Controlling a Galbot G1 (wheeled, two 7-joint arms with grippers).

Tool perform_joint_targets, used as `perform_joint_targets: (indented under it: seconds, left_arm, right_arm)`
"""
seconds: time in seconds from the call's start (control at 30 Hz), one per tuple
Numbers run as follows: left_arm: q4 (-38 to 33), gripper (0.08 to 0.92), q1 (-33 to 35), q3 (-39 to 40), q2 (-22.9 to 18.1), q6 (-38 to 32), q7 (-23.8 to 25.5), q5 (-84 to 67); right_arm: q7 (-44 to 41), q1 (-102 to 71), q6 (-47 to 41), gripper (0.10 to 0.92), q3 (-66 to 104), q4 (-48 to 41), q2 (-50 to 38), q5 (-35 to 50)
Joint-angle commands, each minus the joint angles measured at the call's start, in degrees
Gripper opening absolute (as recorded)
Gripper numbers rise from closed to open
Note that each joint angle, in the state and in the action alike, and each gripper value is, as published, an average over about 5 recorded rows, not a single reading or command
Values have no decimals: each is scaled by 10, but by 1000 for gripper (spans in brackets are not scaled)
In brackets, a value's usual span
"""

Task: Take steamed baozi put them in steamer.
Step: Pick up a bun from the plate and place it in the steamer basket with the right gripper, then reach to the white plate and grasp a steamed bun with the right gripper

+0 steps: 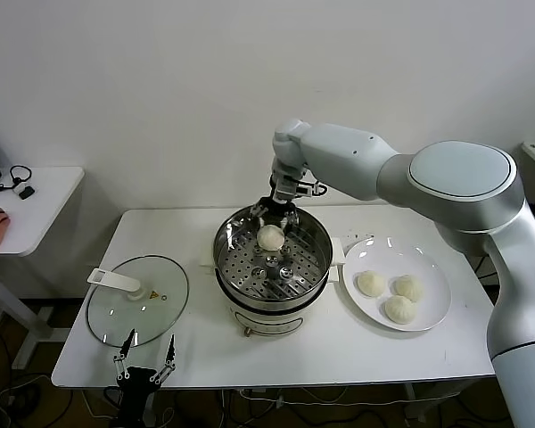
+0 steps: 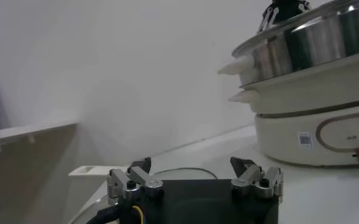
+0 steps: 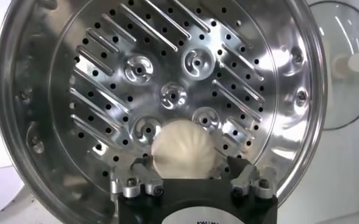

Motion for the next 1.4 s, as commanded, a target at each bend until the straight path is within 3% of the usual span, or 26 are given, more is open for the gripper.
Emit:
perform_joint_targets:
  seconds: [0.03,0.2,0.43,0.6,0.83,1.13,1.4]
  left_arm:
    - [-1,823,1,0,1,0,0,0]
    - [-3,823,3,0,2,0,0,1]
    - [-6,823,7,1,5,0,0,4]
    - [-11,823,9,2,8,0,0,5]
    - [-11,823,10,5,8,-2,0,7]
    - [-6,823,7,3,9,-4,0,8]
    - [-5,823,5,1,8,-3,1,8]
  right_arm:
    - [-16,37,28,822,-29,21,-8,54]
    - [-25,115,4,823,-113,97,-41,173]
    - [14,235,-230,823,-226,247,-109,260]
    - [-16,282,-375,823,-270,284,-159,288]
    - [-22,304,-513,823,-309,320,-217,356]
    - [12,261,-613,823,-299,380,-279,403]
    - [9,173,-621,823,-244,345,-301,369]
